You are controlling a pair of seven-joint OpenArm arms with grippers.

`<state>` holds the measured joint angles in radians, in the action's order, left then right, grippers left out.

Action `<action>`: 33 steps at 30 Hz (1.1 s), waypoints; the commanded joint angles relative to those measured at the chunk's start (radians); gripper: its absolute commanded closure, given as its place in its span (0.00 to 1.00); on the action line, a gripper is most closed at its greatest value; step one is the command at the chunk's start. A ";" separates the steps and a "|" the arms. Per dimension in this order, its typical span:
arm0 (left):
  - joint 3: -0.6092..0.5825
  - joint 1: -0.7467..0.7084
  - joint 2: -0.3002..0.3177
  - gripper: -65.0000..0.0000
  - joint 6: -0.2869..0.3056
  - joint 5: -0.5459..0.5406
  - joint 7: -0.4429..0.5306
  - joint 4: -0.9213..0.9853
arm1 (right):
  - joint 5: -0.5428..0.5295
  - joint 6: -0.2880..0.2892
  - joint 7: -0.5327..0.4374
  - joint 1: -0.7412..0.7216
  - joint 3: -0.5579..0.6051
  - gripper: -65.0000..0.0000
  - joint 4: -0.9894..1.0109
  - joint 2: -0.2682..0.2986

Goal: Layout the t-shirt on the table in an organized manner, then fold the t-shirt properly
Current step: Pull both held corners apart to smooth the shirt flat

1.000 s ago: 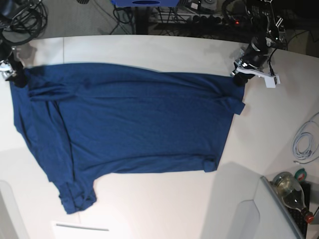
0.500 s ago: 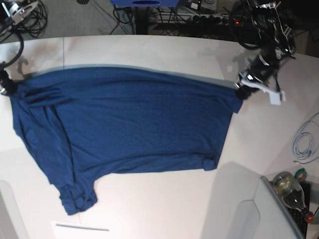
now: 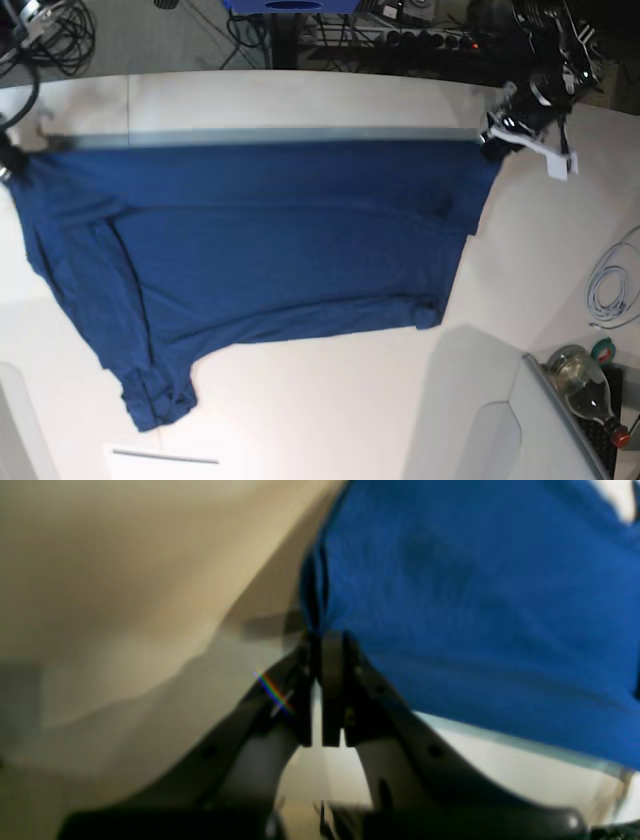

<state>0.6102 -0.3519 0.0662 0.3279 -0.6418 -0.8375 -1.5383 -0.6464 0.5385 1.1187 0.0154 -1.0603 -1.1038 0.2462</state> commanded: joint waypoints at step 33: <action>0.006 -0.117 0.017 1.00 0.006 -0.017 0.136 0.006 | -0.028 0.055 -0.064 0.179 -0.010 1.00 -0.129 -0.066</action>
<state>0.6102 -0.4633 0.0731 0.3286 -0.6479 -0.7212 -1.5181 -0.6548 0.5846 1.0649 0.1947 -1.0649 -1.2118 0.1619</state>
